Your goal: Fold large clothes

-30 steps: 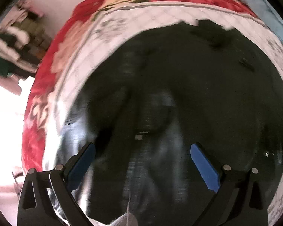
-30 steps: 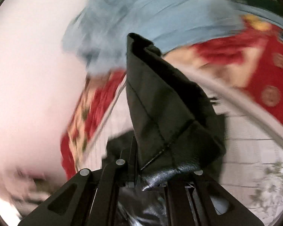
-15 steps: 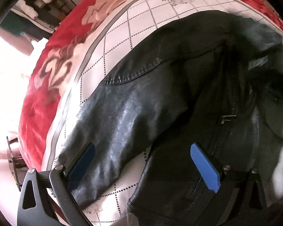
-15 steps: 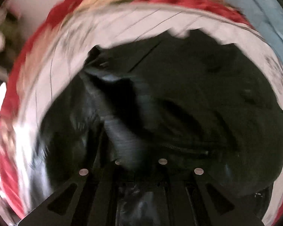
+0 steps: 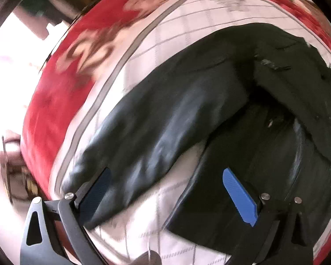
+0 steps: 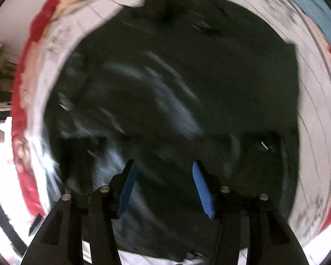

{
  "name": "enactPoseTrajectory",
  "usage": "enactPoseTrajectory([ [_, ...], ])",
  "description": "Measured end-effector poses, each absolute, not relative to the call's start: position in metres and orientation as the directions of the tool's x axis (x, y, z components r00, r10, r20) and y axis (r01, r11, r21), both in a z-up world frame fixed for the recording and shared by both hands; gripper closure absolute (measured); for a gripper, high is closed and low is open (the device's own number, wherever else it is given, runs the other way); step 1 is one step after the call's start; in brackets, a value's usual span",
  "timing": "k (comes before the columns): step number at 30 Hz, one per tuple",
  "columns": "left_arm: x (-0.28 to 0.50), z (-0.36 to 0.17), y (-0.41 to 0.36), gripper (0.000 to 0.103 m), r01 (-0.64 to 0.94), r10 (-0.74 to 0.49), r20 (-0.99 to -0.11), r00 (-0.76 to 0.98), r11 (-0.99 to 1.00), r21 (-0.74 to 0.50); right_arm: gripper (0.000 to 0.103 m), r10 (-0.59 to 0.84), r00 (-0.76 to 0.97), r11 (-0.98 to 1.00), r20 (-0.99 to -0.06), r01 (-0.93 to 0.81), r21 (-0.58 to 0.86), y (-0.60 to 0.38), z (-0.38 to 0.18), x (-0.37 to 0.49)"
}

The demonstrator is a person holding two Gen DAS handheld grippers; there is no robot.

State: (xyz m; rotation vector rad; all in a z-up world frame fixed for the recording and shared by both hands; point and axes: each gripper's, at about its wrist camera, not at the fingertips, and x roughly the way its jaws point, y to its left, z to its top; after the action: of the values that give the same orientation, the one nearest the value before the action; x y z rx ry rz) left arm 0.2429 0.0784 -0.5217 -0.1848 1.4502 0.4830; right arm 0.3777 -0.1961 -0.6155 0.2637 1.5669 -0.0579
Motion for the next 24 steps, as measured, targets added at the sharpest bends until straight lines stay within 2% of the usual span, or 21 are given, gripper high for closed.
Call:
enactPoseTrajectory([
  [9, 0.11, -0.542, 0.143, 0.0, -0.792, 0.035, -0.996, -0.081, 0.604, 0.086, 0.048, 0.106, -0.098, 0.982, -0.99, 0.167, 0.089, -0.22, -0.645, 0.31],
  [16, 0.064, -0.581, 0.178, 0.0, -0.948, -0.147, -0.988, 0.047, 0.304, -0.091, 0.048, 0.099, -0.086, 0.994, -0.991, 0.052, 0.095, -0.193, -0.653, 0.294],
  [19, 0.066, -0.587, 0.197, 0.0, -0.966, -0.113, -0.988, 0.102, 0.225, -0.126, 0.048, 0.088, -0.083, 0.996, -0.993, 0.017, 0.087, -0.178, -0.657, 0.291],
  [24, 0.094, -0.591, 0.226, 0.0, -0.968, 0.003, -0.999, 0.045, 0.245, -0.043, 0.048, 0.09, -0.09, 0.996, -0.992, 0.002, 0.09, -0.154, -0.662, 0.284],
])
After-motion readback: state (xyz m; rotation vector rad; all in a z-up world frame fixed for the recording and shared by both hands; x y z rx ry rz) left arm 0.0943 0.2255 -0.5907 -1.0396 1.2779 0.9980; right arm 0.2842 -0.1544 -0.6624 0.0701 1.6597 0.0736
